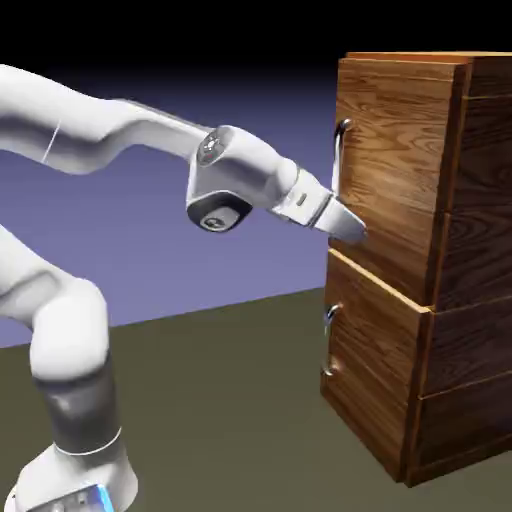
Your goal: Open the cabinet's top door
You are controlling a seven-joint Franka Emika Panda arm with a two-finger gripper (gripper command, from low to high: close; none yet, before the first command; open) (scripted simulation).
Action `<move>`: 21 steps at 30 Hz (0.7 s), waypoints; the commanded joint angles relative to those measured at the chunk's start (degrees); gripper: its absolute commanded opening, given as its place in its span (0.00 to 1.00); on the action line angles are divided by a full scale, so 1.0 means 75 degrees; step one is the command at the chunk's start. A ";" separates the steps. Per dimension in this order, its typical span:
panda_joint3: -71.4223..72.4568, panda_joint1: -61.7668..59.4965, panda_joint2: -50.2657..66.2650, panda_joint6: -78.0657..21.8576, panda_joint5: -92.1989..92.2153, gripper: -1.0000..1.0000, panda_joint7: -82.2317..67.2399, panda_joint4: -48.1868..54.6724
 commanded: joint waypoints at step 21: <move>0.1306 -0.1151 -0.0838 -0.0084 0.6979 0.50 -0.5862 0.0695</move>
